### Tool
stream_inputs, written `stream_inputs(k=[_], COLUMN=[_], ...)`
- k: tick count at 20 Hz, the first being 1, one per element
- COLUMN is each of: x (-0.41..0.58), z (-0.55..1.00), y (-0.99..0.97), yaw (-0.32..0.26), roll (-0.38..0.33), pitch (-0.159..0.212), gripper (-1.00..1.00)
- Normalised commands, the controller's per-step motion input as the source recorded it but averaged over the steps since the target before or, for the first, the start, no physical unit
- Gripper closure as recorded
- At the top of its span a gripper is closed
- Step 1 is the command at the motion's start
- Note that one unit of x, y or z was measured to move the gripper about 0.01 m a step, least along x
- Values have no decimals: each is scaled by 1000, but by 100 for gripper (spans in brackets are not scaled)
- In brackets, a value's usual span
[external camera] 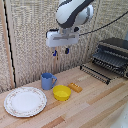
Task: Position your gripper near the tray handle while precisely lining it up. Firmly yet gently grip the handle, ensuring a strong hold. Slide the tray into the oven in a steady manner until it's entirely inside. Relinquish the handle as it sits within the oven and extract your gripper with care.
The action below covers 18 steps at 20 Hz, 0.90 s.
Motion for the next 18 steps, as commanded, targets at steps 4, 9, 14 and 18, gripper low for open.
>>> stream_inputs(k=[4,9,14,18], x=[-34,-53,-46,0], z=[0,0,0,-44], y=[-254,-379,-380,-359], yaw=[86,95,89,103], roll=[-262,-343,-351,-354], pitch=[-40,-53,-46,-35], gripper=[-100,-100,-100,-100])
